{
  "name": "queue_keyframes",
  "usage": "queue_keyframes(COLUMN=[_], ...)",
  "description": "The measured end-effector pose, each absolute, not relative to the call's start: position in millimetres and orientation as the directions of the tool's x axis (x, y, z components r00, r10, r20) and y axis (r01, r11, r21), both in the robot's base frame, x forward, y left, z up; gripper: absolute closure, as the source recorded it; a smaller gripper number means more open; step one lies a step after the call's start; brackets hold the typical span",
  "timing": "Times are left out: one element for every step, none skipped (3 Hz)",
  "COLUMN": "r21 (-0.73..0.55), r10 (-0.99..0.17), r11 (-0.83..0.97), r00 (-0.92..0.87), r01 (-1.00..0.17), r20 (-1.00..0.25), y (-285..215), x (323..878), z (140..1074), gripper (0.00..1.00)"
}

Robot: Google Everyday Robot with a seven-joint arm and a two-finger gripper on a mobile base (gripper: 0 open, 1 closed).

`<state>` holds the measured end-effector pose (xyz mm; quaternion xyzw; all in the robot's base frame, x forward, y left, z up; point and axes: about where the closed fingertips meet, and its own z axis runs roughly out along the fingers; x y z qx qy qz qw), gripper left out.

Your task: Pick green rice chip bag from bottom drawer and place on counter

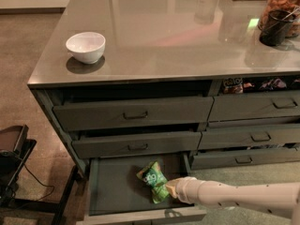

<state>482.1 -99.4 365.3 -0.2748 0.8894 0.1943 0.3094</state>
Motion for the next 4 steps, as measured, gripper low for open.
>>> queue_keyframes(r21=[0.189,0.231,0.228,0.209], r10=[-0.349,-0.309,-0.321,-0.350], r11=[0.773,0.782,0.776,0.760], r00=[-0.656,-0.681,-0.678,-0.658], r01=[-0.605,-0.579,-0.589,-0.616], r20=[-0.669,-0.664,-0.661,-0.667], y=[-87.3,-84.1,-84.3,-77.9], x=[498.1,517.4,514.3,518.0], z=[324.9,273.5,264.9,251.5], gripper=[1.00,1.00,1.00,0.82])
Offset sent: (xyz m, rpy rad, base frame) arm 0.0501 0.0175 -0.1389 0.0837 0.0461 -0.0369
